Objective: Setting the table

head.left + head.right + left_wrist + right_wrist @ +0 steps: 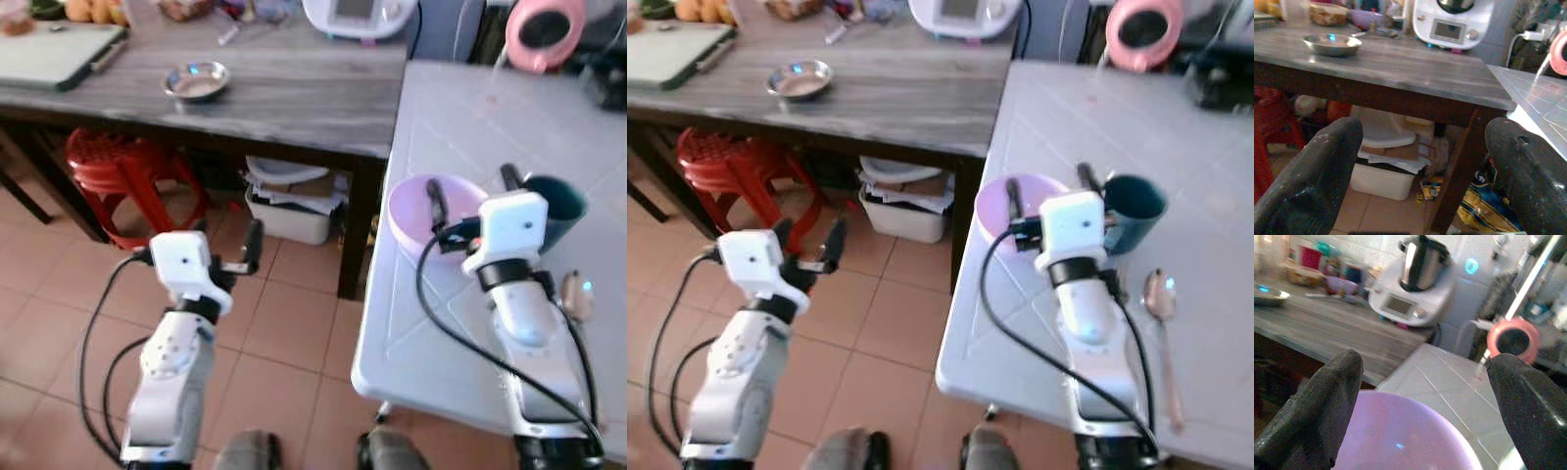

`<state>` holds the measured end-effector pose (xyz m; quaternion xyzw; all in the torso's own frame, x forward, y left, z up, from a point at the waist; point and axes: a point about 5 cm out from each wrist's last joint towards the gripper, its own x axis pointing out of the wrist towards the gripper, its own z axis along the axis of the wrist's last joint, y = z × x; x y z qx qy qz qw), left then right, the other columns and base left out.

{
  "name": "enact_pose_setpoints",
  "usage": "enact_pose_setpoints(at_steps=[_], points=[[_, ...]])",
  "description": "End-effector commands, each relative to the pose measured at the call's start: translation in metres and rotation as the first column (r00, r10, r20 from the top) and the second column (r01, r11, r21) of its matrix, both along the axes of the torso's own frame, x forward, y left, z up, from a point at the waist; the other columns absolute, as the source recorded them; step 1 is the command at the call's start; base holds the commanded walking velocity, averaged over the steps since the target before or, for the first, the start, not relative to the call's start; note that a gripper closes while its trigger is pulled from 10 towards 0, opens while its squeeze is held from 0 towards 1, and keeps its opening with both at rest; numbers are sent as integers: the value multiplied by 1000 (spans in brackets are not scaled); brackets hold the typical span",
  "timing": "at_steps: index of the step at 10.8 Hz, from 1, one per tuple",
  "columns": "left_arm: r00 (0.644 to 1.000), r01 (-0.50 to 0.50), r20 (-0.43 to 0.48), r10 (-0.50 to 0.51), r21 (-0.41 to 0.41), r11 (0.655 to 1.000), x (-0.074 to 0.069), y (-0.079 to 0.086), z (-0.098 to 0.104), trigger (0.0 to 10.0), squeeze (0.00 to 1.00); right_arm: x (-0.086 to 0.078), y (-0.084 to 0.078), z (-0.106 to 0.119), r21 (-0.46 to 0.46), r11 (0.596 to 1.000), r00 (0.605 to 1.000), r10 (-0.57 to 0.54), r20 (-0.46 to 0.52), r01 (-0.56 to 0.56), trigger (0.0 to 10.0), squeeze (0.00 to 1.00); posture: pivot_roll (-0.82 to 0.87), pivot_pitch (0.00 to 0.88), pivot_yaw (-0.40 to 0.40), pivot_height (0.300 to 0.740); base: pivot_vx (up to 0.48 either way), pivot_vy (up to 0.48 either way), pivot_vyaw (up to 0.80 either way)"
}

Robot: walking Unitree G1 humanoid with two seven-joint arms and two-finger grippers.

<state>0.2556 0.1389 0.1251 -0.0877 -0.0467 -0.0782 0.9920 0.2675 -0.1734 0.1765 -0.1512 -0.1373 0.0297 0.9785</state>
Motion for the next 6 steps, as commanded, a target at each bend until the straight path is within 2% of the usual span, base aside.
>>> enact_pose_setpoints(at_steps=[1, 2, 4, 5, 6], points=[[1000, -6, -18, 6, -1, 1000, -2, 3, -3, 10000, 0, -1, 1, 1, -26, 1000, 1000, 15, 2, -14, 10000, 337, -43, 118, 32, 740, 0, 0, 0], [1000, 8, -24, -8, -2, 1000, -2, 1, -4, 10000, 0, -2, 2, -2, -31, 999, 1000, 21, -9, -21, 10000, 1000, -45, 120, 31, 740, 0, 0, 0], [999, 21, -30, -21, -4, 1000, -2, 0, -4, 10000, 0, -4, 5, -7, -57, 998, 998, 37, -50, -40, 10000, 1000, -49, 125, 33, 740, 0, 0, 0], [999, 28, -33, -28, -3, 1000, -2, -1, -5, 10000, 0, -2, 13, -14, -111, 986, 984, 112, -139, -128, 10000, 1000, -53, 127, 34, 740, 0, 0, 0], [999, 32, -37, -32, -4, 999, -1, -3, -6, 10000, 0, -3, 16, -17, -136, 979, 976, 130, -173, -155, 10000, 1000, -54, 128, 34, 740, 0, 0, 0]])
